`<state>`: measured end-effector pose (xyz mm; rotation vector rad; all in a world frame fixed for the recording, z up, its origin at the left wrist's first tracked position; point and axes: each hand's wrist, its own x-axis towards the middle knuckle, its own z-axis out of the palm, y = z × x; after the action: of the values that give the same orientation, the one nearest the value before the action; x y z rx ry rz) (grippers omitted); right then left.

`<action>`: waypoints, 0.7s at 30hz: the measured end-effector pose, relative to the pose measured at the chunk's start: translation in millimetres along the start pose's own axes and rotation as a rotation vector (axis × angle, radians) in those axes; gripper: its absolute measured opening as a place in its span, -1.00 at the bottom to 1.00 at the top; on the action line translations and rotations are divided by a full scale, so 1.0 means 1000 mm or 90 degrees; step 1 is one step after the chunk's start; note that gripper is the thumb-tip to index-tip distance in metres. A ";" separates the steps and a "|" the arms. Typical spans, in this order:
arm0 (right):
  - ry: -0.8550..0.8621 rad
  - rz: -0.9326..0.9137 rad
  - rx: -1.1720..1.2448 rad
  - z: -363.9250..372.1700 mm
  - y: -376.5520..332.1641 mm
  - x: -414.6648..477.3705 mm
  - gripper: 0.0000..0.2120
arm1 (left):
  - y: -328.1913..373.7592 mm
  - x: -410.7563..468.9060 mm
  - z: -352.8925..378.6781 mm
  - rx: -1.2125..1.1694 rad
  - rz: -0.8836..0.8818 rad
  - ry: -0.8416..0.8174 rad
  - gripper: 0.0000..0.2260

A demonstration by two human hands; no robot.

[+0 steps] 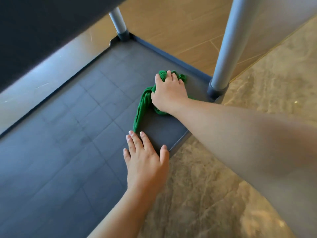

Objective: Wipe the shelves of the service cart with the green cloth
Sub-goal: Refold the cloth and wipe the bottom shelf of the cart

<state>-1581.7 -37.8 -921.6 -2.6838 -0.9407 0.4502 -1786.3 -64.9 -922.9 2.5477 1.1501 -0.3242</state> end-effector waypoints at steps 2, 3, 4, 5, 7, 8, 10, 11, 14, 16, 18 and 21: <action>0.001 0.028 0.009 -0.006 0.000 0.020 -0.42 | -0.002 -0.003 0.000 0.001 0.002 0.000 -0.24; 0.003 0.034 0.017 -0.009 0.000 0.029 -0.42 | -0.002 -0.004 0.001 0.002 0.004 0.002 -0.19; 0.004 0.033 0.027 -0.011 0.002 0.037 -0.41 | -0.003 -0.005 0.001 0.001 0.007 0.006 -0.14; 0.006 0.023 0.036 -0.012 0.002 0.043 -0.40 | -0.004 -0.006 0.002 -0.002 0.008 0.008 -0.13; 0.010 -0.003 0.047 -0.012 0.003 0.052 -0.32 | -0.006 -0.009 0.002 -0.009 0.010 0.014 -0.13; 0.014 -0.009 0.049 -0.012 0.004 0.054 -0.28 | -0.007 -0.010 0.002 -0.012 0.011 0.016 -0.13; 0.027 -0.015 0.042 -0.012 0.003 0.055 -0.24 | -0.008 -0.011 0.001 -0.006 0.009 0.013 -0.16; 0.027 -0.030 0.036 -0.013 0.001 0.052 -0.25 | -0.009 -0.010 0.002 -0.006 0.010 0.012 -0.19; -0.017 -0.132 0.045 -0.010 -0.020 0.028 -0.32 | -0.010 -0.012 0.004 -0.006 0.012 0.014 -0.23; -0.036 -0.223 0.049 0.004 -0.044 0.003 -0.35 | -0.011 -0.012 0.004 -0.014 0.015 0.029 -0.23; -0.063 -0.319 0.040 0.022 -0.068 -0.021 -0.39 | -0.014 -0.014 0.004 -0.066 0.035 0.062 -0.27; -0.108 -0.416 0.020 0.041 -0.087 -0.045 -0.43 | -0.024 -0.020 -0.005 -0.244 0.058 0.152 -0.47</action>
<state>-1678.4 4.9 -920.9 -2.1501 -1.7438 0.5324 -1817.4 -61.6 -916.5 2.3268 1.0506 0.2110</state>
